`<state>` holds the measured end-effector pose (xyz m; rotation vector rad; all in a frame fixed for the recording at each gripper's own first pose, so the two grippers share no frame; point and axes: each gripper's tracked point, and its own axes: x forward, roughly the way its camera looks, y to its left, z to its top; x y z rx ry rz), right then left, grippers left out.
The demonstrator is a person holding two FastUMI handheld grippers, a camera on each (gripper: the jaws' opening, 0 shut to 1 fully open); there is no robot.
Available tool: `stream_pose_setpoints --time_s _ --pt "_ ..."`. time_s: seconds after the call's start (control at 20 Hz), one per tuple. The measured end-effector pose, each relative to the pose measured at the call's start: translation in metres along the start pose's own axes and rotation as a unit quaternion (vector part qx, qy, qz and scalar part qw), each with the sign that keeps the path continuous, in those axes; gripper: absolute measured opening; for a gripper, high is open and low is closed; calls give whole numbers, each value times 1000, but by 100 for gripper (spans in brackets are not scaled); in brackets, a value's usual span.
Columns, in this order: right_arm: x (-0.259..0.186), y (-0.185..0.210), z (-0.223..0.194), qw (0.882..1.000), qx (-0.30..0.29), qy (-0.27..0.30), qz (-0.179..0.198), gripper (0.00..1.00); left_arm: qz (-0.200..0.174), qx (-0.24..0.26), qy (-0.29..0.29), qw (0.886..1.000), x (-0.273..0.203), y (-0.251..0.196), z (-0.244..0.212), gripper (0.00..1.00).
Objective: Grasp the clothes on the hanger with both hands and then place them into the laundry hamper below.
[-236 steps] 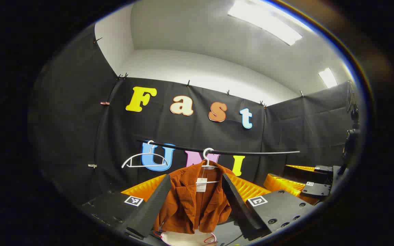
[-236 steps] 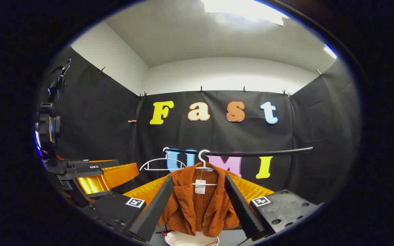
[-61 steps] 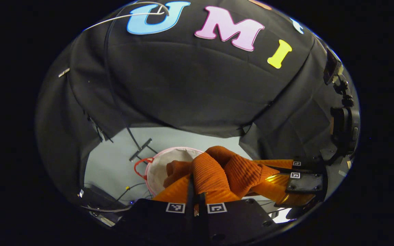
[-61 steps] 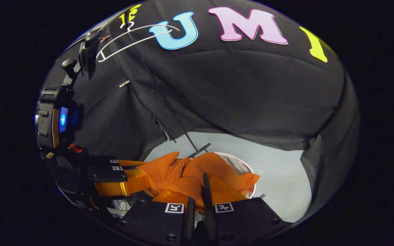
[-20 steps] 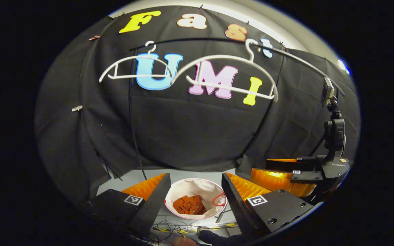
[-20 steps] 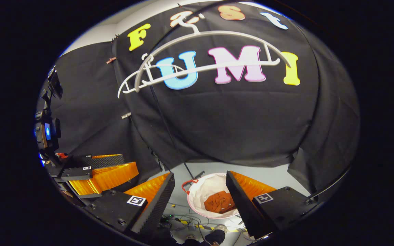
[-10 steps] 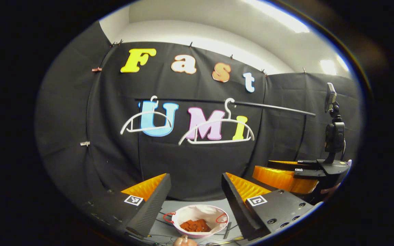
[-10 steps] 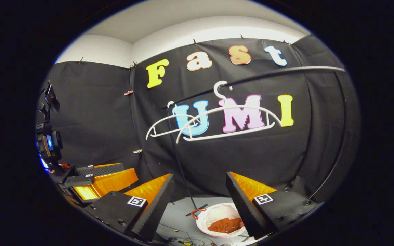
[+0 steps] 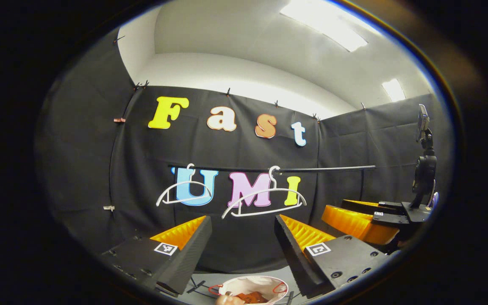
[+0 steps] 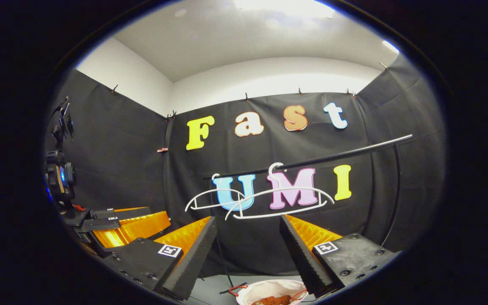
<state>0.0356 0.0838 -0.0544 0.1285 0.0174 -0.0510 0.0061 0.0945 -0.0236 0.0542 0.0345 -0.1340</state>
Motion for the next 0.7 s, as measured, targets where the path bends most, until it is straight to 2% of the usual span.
stream_pose_setpoints --time_s 0.05,0.15,0.4,0.45,0.5,0.7 --pt "0 0 4 1000 -4 -6 -3 97 1 4 -6 1000 -1 1 4 90" --pt "-2 0 10 1000 -16 -15 -6 100 6 8 -14 1000 -2 5 9 94" --pt "-2 3 7 1000 -21 -13 -2 97 4 9 -12 1000 -1 4 10 94" --pt "-2 2 6 1000 -19 -11 -1 97 4 10 -11 1000 0 3 9 90" --pt "-1 2 6 1000 -19 -9 -1 97 3 10 -8 1000 1 2 7 94" --pt "-1 -2 8 1000 -23 -10 4 98 -1 6 -5 1000 2 -5 5 94"
